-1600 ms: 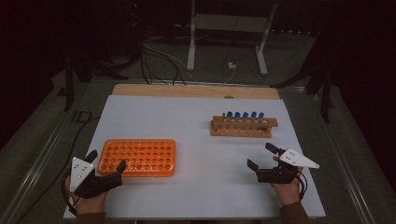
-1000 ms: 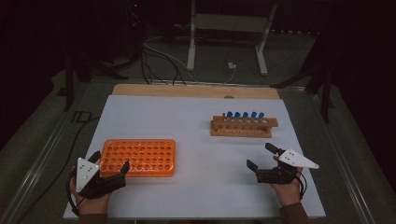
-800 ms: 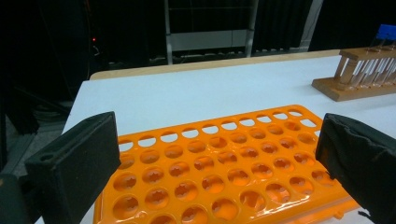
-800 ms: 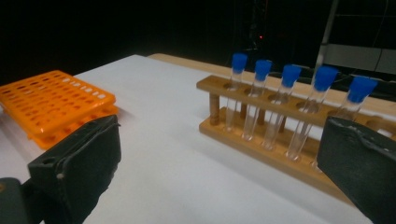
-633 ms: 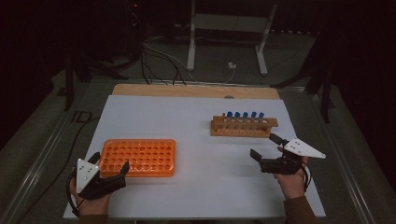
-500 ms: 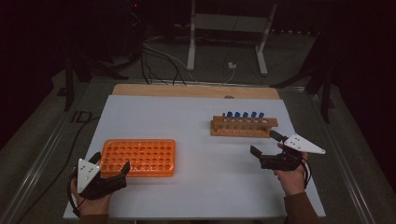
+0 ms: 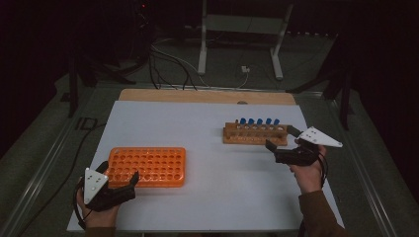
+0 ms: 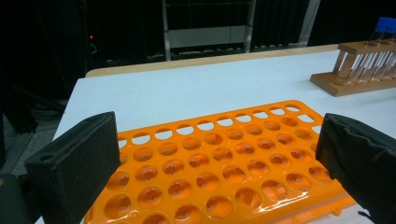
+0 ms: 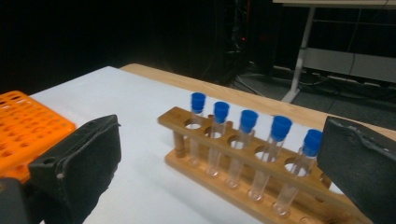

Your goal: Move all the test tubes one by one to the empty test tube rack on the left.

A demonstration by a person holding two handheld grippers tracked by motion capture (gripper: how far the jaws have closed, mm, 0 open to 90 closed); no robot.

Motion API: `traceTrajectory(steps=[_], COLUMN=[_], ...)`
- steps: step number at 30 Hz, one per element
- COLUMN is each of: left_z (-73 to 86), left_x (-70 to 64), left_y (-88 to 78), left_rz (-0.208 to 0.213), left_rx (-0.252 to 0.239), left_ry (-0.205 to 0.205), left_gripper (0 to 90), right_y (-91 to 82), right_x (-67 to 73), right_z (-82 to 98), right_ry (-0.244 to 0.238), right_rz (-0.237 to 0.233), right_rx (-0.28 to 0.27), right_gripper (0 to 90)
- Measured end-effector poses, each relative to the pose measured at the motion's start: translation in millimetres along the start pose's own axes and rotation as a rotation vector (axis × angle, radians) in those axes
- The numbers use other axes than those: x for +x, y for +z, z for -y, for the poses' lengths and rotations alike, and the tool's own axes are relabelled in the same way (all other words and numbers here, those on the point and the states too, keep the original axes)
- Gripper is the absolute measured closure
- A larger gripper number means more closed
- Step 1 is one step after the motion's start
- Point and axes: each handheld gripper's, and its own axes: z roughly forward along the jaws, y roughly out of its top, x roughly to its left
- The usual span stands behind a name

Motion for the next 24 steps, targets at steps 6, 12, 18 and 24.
traceTrajectory(steps=[6,12,18,24], left_z=[0.1,0.0,0.0,-0.1], left_x=[-1.0,-1.0,-1.2,-1.2], left_y=[0.6,-0.1,-0.1,-0.2], left_rz=[0.002,0.002,0.002,0.005], left_rx=[0.001,-0.003,-0.003,-0.005], left_ry=[0.005,0.003,0.003,0.002], left_gripper=[0.5,0.5,0.5,0.5], right_y=[14.1,23.4,34.2,41.4], right_x=[-15.7,-24.6,-42.1,-54.9], right_z=[2.0,4.0,4.0,6.6], right_ry=[0.025,0.018,0.037,0.074], right_rz=[0.026,0.055,0.135,0.158], right_rx=[0.025,0.046,0.076,0.107], right_gripper=[0.4,0.4,3.8,13.6])
